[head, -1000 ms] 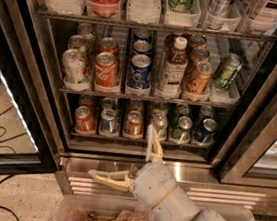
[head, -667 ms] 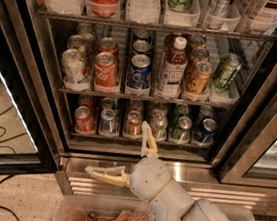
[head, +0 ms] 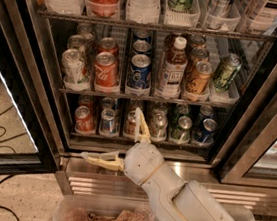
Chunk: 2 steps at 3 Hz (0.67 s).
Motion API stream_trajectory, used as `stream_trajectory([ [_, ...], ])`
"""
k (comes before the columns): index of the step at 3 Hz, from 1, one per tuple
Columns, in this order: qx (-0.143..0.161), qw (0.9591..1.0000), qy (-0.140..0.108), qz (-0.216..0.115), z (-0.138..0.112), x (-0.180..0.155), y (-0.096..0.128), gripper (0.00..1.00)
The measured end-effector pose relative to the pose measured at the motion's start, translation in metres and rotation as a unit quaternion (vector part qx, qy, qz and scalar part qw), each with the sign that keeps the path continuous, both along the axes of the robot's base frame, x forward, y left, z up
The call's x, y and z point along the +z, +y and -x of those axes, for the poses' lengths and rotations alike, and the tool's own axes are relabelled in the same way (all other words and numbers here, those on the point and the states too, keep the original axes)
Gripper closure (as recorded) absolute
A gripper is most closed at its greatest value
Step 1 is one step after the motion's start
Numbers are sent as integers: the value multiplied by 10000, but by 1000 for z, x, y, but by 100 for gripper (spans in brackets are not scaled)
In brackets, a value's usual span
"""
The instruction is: Pick coke can from middle shelf of fridge
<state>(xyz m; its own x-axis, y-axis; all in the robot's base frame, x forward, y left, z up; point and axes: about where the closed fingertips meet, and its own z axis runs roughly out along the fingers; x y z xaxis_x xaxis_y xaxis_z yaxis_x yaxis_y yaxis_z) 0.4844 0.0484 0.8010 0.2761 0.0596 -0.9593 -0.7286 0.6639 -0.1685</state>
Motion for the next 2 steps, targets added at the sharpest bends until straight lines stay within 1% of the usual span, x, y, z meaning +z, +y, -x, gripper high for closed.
stream_trajectory([
  [1, -427, 9985, -326, -48, -18, 9, -6, 0],
  [2, -966, 9949, -274, 11, -35, 3, -21, 0],
])
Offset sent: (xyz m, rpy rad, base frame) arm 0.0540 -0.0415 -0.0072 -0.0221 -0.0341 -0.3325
